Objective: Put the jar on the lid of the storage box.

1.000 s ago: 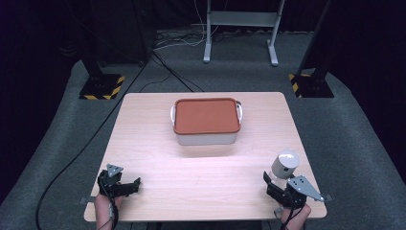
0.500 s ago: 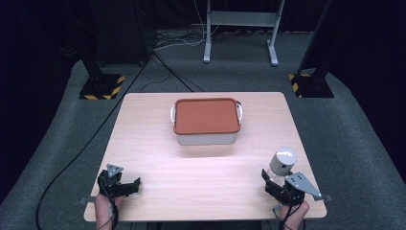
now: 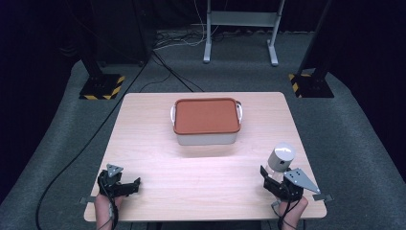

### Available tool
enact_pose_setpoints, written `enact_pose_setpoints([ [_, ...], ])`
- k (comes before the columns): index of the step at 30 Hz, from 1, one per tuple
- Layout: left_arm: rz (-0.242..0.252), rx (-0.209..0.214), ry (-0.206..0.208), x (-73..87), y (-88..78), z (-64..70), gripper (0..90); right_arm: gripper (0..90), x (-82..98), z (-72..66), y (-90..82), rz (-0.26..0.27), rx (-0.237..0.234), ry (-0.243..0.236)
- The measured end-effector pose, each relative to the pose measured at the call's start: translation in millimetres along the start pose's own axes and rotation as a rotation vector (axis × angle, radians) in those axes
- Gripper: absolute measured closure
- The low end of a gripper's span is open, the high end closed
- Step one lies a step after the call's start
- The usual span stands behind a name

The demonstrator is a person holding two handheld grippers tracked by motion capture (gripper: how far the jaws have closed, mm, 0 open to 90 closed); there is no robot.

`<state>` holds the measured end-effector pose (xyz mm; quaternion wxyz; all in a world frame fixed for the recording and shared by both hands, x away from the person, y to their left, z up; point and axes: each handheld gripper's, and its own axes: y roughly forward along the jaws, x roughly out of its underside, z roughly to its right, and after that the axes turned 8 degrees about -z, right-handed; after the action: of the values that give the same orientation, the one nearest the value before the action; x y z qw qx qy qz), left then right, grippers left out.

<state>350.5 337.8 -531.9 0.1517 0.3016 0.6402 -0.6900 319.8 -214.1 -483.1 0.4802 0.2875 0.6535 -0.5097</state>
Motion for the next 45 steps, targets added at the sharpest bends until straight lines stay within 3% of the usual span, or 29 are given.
enact_pose_setpoints([
  [45, 0.000, 0.000, 0.001, 0.0, 0.0, 0.0, 1.0, 29.8, -21.8, -4.2, 23.3, 0.009, -0.046, -0.021],
])
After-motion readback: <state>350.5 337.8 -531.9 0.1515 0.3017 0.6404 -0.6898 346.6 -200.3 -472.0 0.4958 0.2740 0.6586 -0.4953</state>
